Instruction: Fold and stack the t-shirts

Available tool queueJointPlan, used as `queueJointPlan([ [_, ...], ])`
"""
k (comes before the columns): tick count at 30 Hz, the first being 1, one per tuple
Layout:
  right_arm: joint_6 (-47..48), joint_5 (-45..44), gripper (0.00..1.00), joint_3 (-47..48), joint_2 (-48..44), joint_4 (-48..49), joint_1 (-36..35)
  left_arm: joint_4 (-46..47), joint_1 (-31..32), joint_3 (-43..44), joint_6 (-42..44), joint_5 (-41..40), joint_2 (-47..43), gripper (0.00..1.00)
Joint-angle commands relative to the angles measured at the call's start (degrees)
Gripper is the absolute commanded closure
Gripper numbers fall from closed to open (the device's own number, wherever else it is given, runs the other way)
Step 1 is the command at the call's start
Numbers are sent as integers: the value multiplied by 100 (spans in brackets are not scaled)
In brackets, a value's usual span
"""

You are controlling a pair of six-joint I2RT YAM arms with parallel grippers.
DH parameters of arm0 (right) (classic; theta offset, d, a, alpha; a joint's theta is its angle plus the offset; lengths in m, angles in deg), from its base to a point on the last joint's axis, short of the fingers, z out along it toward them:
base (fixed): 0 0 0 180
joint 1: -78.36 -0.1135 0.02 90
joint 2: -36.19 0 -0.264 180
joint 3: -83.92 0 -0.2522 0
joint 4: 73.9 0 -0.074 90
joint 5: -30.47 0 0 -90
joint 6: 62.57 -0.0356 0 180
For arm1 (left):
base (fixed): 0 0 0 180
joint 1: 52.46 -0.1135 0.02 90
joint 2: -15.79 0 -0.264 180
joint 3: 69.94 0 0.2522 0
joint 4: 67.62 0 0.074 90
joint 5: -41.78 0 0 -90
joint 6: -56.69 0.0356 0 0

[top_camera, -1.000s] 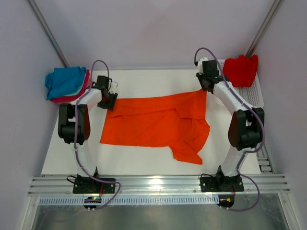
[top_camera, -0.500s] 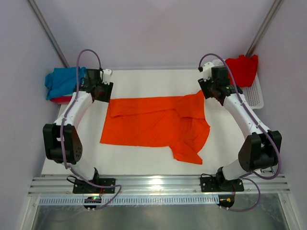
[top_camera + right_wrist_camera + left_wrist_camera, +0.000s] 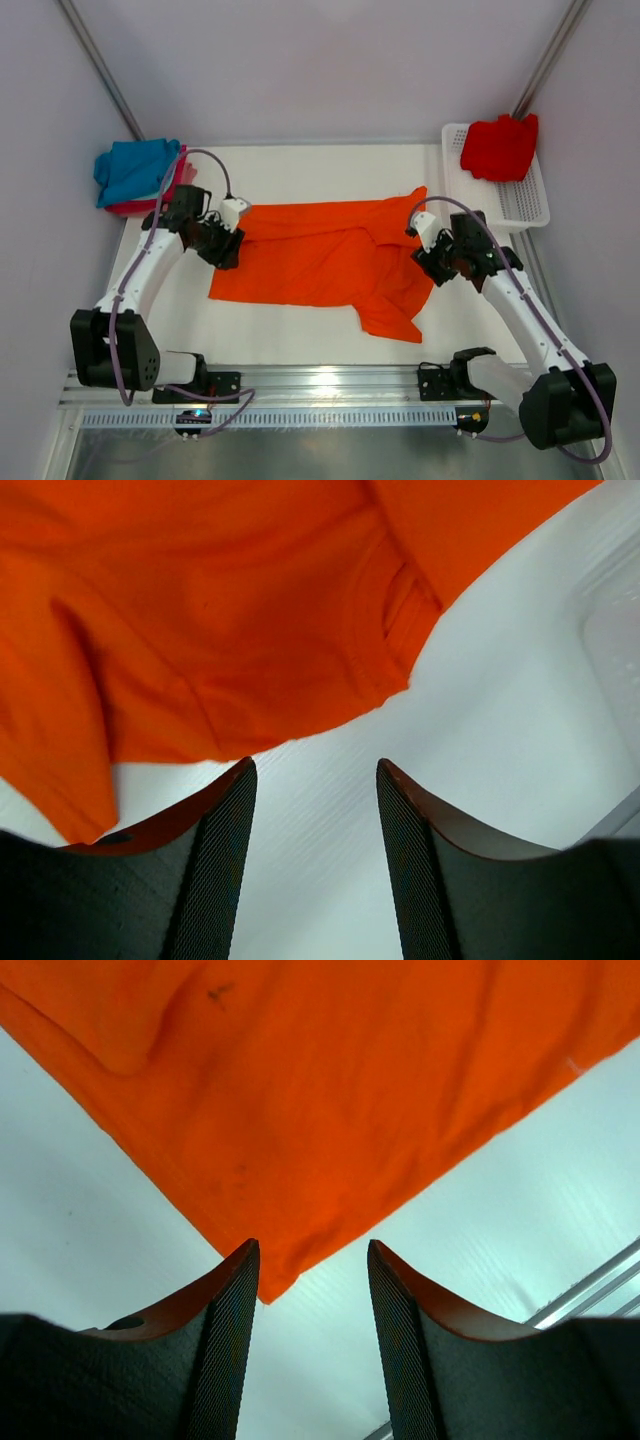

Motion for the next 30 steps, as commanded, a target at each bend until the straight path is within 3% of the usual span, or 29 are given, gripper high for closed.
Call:
queueJointPlan([
  [1, 697, 242, 44, -306, -416, -655, -4, -355, -5, -600, 621, -228, -572, 51],
  [7, 330, 338, 41, -482, -988, -753, -12, 506, -5, -1375, -116, -1320, -1231, 47],
  [15, 135, 603, 37, -860, -1059, -604, -12, 1051, -5, -1622, -1083, -1969, -1048, 47],
  [20, 65, 23, 34, -1036, -621, -234, -12, 1113, -5, -1500, -1067, -2190, -846, 47],
  [30, 21, 268, 34, -1044, 206, -49, -12, 1201, 4, -1578, -1076, -2138, -363, 47],
])
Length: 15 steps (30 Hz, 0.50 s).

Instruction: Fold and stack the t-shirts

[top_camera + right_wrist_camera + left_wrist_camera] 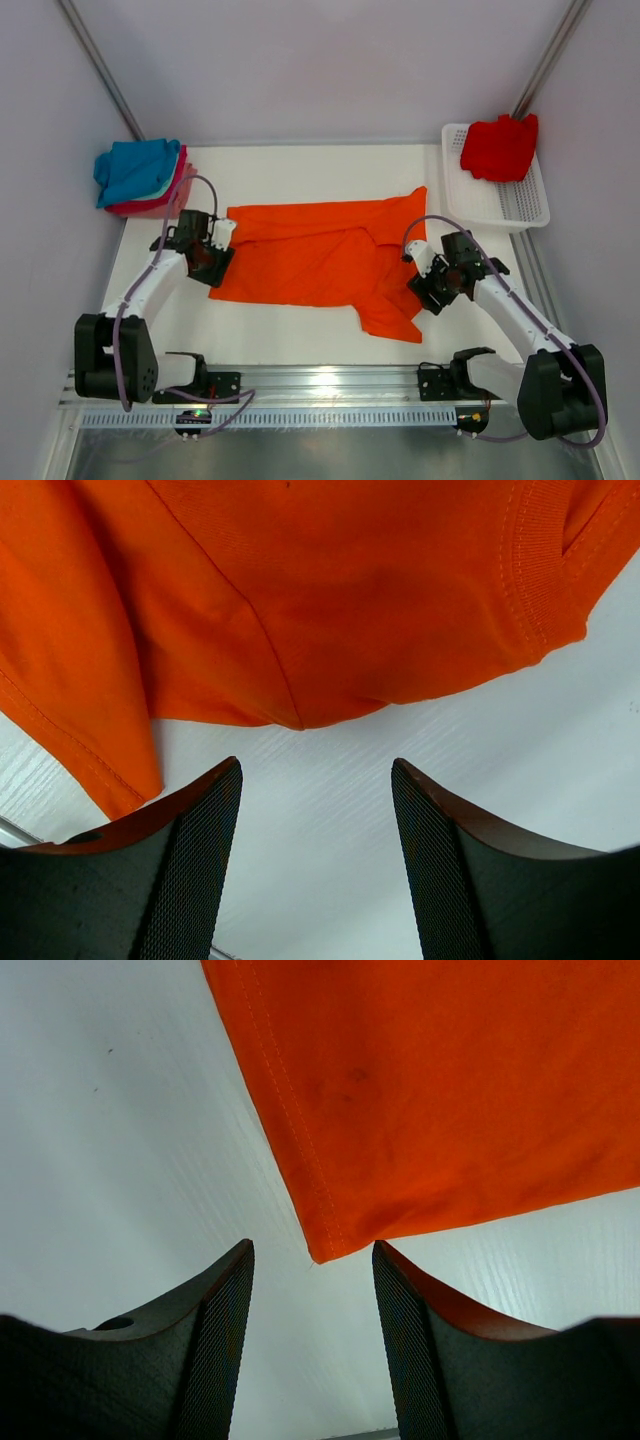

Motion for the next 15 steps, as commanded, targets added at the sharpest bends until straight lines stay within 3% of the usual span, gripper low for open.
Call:
queueJointPlan([
  [1, -38, 122, 34, 35, 104, 202, -12, 207, -9, -7, -26, -62, 278, 47],
  [10, -29, 114, 34, 26, 333, 114, -12, -22, -9, 204, -52, -738, 1043, 49],
  [15, -47, 114, 34, 35, 420, 105, -12, -57, -9, 213, -52, -712, 1202, 49],
])
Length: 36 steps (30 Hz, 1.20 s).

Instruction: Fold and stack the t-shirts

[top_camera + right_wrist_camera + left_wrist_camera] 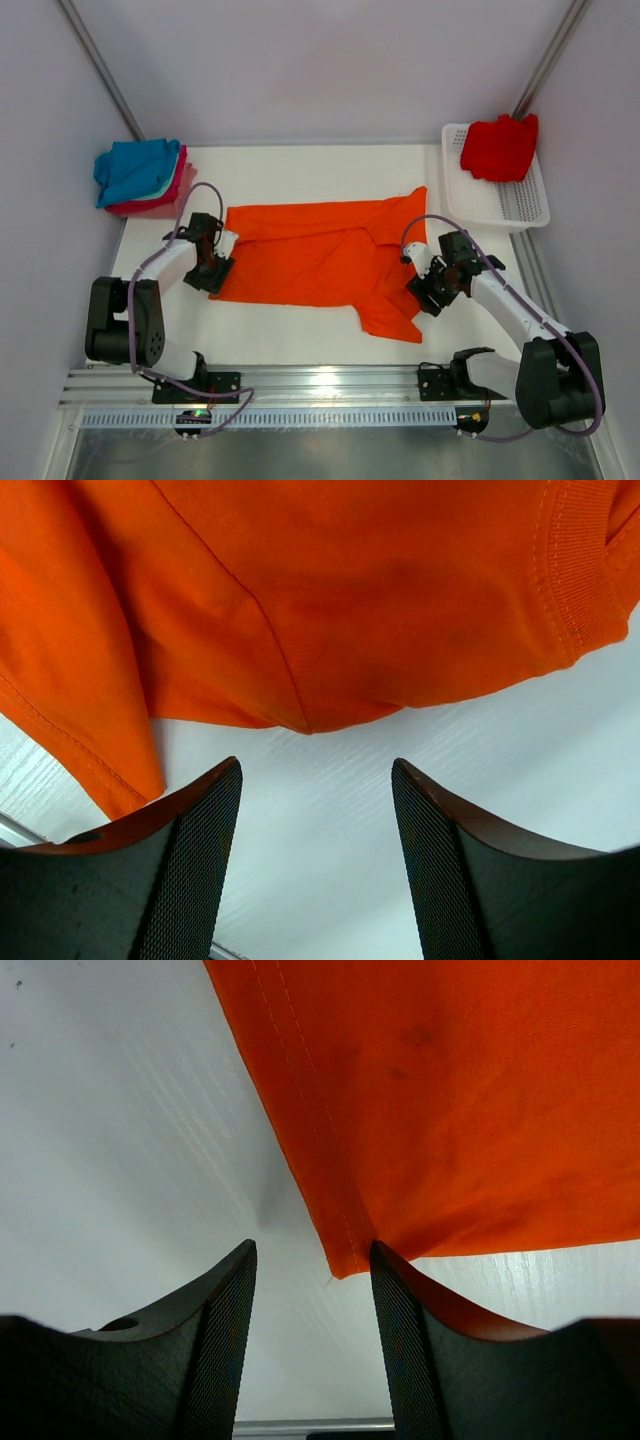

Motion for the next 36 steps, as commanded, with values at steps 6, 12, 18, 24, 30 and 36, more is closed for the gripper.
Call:
queueJointPlan([
  [6, -3, 255, 34, 97, 203, -11, -12, -70, -7, 226, -55, 27, 99, 51],
  [12, 252, 730, 34, 167, 299, -319, -4, -114, -7, 235, -37, 107, 72, 56],
  [18, 629, 1082, 34, 237, 448, -626, -118, -132, -7, 261, -20, 195, 72, 62],
  [24, 1148, 1223, 34, 579, 501, -1091, -206, -167, -7, 287, 7, 282, 99, 77],
  [30, 1605, 1259, 33, 1080, 581, -1794, -311, -193, -7, 305, 24, 291, 134, 92],
  [36, 1737, 1153, 33, 1160, 703, -2041, -460, -141, -7, 305, -55, 89, 204, 68],
])
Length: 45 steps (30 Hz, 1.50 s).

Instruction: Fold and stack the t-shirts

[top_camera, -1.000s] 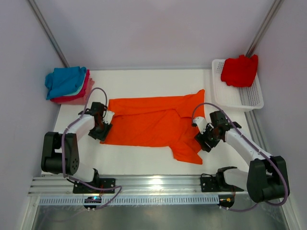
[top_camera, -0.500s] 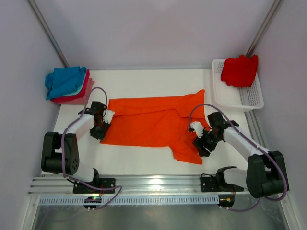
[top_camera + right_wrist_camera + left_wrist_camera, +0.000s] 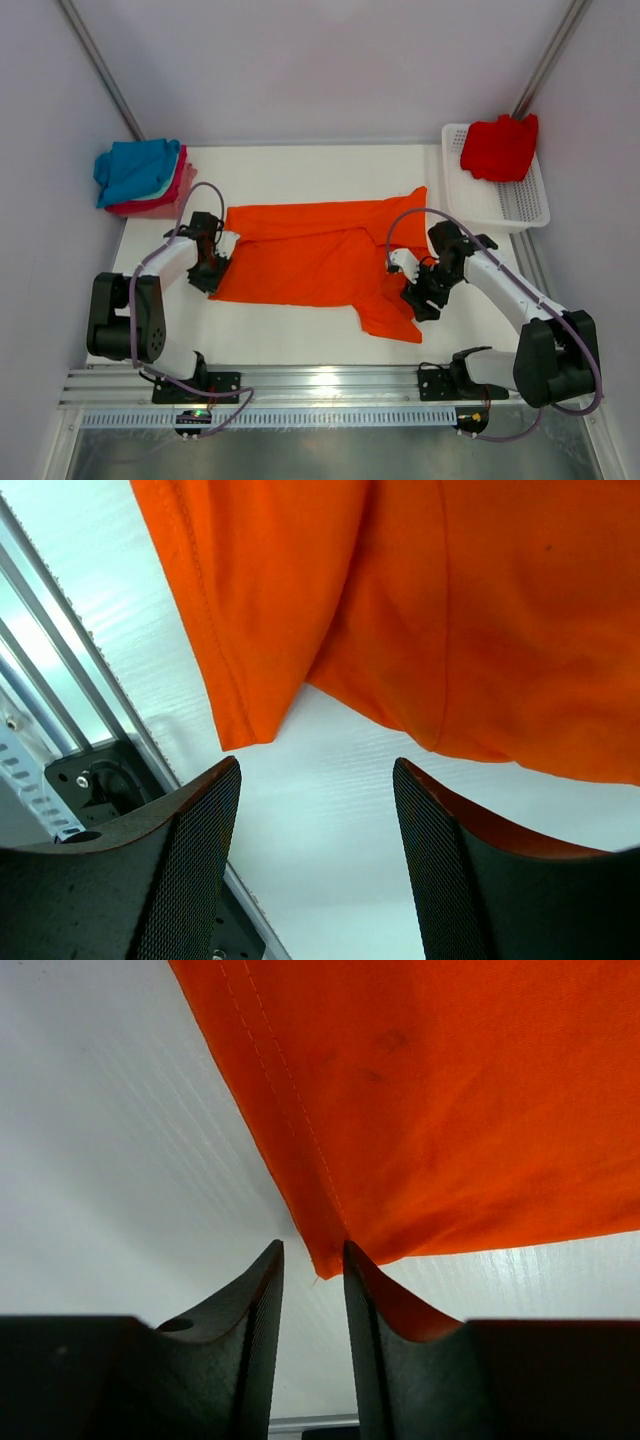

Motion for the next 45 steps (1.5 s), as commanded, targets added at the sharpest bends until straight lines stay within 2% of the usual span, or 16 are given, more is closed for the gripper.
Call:
queueJointPlan([
  [1, 256, 38, 33, 146, 63, -354, -115, -1, -9, 191, -90, -75, 53, 66],
  [4, 229, -32, 33, 111, 72, -328, -194, -9, -9, 200, -90, -75, 88, 64],
  [8, 168, -94, 33, 58, 63, -258, -308, -53, -9, 226, -63, 74, 141, 68],
  [20, 106, -357, 33, -100, 151, -126, -520, -220, -9, 428, 33, 505, 431, 69],
  [25, 115, -436, 33, -83, 177, -143, -555, -317, -9, 490, 69, 444, 563, 71],
  [27, 115, -437, 33, -82, 177, -152, -564, -343, -18, 481, 77, 487, 554, 74],
  [30, 115, -445, 33, -91, 212, -143, -572, -361, -27, 472, 77, 470, 545, 88],
  [33, 132, -454, 33, -65, 274, -187, -590, -396, -27, 508, 77, 505, 572, 95],
  [38, 194, -445, 33, 14, 423, -318, -686, -396, -27, 508, 77, 479, 572, 100],
  [45, 291, -235, 33, 295, 783, -539, -958, -379, -27, 499, 69, 444, 563, 100],
])
